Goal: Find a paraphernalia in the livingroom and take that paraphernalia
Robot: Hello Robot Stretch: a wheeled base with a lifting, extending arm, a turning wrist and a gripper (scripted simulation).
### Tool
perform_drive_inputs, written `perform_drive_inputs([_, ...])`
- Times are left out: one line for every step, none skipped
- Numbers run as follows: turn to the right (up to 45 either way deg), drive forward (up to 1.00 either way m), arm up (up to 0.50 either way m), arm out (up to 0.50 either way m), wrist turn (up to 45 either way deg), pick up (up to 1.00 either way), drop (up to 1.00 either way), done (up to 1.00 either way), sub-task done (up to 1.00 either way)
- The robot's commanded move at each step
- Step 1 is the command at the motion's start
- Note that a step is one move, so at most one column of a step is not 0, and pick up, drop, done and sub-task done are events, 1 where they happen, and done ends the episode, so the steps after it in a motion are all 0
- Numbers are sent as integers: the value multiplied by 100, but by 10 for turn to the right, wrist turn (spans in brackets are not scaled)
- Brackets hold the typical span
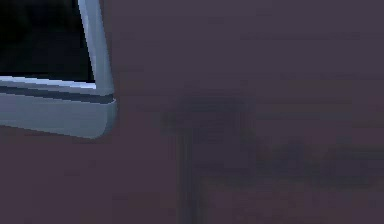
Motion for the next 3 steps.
perform_drive_inputs([0, 0, -26, 0, 0, 0, 0, 0, 0])
perform_drive_inputs([0, 0, 0, 0, 0, 100, 0, 0, 0])
perform_drive_inputs([0, 0, 10, 0, 0, 0, 0, 0, 0])
